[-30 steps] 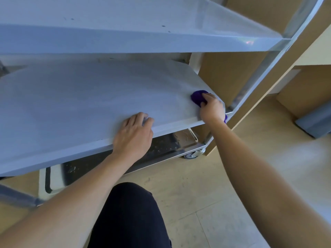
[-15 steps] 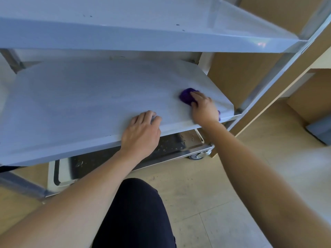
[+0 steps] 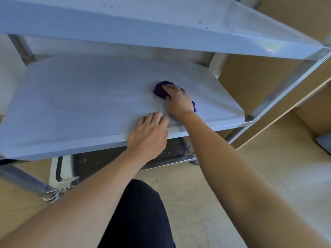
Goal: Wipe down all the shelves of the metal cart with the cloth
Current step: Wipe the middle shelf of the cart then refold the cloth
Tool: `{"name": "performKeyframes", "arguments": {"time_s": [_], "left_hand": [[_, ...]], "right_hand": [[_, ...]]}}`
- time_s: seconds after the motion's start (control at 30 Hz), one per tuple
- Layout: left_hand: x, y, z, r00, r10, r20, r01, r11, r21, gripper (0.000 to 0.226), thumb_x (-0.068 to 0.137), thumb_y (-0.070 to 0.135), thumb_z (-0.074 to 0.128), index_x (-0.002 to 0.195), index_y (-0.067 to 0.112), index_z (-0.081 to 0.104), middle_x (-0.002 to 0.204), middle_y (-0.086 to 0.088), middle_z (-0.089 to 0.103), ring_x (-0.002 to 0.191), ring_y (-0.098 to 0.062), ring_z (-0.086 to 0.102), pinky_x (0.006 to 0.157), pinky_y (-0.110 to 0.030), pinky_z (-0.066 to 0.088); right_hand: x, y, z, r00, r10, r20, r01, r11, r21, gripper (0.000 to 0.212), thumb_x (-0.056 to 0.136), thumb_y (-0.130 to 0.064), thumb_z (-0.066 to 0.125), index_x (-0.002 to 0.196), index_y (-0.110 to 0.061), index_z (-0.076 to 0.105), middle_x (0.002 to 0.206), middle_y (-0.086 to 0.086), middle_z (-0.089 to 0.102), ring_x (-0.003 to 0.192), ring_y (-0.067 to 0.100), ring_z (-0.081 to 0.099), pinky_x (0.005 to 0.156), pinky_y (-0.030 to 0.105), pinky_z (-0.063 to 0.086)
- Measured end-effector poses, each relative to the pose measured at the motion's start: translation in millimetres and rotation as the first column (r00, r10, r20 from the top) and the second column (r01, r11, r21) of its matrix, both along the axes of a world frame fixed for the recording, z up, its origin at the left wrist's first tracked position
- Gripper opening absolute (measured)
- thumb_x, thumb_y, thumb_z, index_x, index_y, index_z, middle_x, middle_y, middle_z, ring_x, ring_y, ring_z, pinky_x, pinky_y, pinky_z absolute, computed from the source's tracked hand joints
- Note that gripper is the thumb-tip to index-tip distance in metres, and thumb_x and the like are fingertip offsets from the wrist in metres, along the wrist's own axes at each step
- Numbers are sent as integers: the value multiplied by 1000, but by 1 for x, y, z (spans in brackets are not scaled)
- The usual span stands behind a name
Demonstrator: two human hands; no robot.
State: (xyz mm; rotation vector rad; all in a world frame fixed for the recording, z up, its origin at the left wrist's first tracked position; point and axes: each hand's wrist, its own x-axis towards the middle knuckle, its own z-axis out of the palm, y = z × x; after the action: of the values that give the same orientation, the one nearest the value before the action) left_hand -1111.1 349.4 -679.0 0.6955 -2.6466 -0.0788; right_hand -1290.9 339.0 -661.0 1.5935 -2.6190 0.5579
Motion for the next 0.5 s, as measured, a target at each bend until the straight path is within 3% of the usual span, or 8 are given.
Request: {"name": "performKeyframes", "arguments": {"time_s": [0.07,0.13,0.23,0.33,0.43,0.5], "left_hand": [[1,-2,0,1000,-1,-4,1,1000,11,29,90,16,49,117,12,59,118,-4,55,105,-26,55,90,-38,44],[0,-3,1,1000,-1,-13,1,1000,21,27,90,15,50,115,12,60,118,-3,56,105,-26,55,90,-38,44],[-3,-1,1,1000,-8,-9,8,999,33,27,89,14,49,114,12,60,118,-4,56,106,-26,55,91,-38,44],[-5,0,1,1000,-11,-10,11,999,34,28,89,14,50,114,13,60,117,-3,56,105,-25,55,90,-37,44],[-5,-1,0,1000,-9,-10,9,999,33,28,88,15,49,114,13,60,117,-3,56,106,-25,54,91,-37,44],[-6,-1,1,1000,-4,0,4,1000,22,30,87,18,43,112,15,60,116,-3,56,105,-24,55,90,-36,44]], "right_hand": [[-15,10,1,999,-15,30,16,1000,-27,46,98,-18,40,142,-28,45,151,-6,39,135,26,35,107,37,36],[-45,32,2,990,-139,25,140,989,-43,47,96,-18,42,141,-31,45,150,-2,41,131,28,41,104,38,40],[-95,66,6,896,-440,67,441,897,-16,51,94,-18,40,143,-31,41,150,5,38,131,32,42,103,44,43],[-113,69,12,806,-580,122,583,813,12,55,90,-16,40,145,-24,39,150,7,35,136,35,32,108,48,34],[-94,33,13,800,-584,140,588,809,10,49,93,-24,44,142,-25,41,149,10,36,136,36,33,108,46,34],[-68,-3,11,900,-419,123,424,906,-18,46,94,-29,45,140,-30,44,146,10,42,131,34,42,104,41,40]]}}
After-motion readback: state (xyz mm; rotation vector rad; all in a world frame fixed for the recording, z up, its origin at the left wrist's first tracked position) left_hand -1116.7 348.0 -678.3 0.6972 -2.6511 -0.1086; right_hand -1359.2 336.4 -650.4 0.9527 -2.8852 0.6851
